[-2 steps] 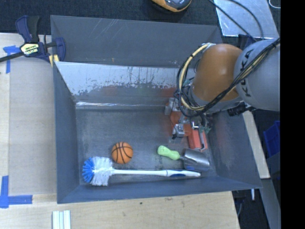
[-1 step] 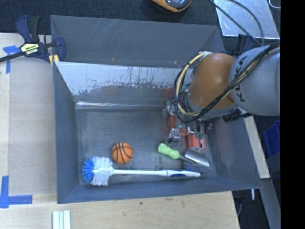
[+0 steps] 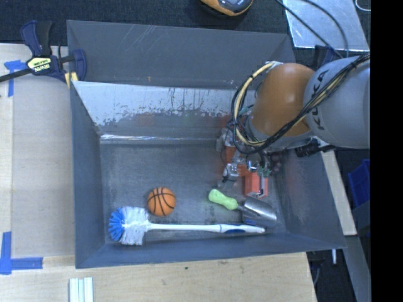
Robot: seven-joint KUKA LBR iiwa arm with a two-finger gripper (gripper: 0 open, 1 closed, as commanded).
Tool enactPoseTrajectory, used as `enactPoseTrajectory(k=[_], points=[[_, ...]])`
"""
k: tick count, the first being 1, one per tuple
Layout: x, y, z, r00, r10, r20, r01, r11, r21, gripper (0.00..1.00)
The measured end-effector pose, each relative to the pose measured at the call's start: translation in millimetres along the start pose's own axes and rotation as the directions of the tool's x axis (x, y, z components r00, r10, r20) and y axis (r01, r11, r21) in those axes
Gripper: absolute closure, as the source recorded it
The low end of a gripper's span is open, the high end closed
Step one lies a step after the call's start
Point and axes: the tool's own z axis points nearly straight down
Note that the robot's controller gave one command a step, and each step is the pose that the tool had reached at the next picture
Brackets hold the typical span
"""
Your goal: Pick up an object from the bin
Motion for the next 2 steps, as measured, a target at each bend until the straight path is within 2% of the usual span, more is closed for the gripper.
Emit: enactPoseTrajectory(k=[1, 2], points=[[8.0, -15.2, 3.4, 1.000, 0.004, 0.011, -0.004, 1.000, 0.004, 0.00], [8.7, -21.0, 3.0, 0.999, 0.051, 0.011, -0.051, 0.999, -0.010, 0.00]])
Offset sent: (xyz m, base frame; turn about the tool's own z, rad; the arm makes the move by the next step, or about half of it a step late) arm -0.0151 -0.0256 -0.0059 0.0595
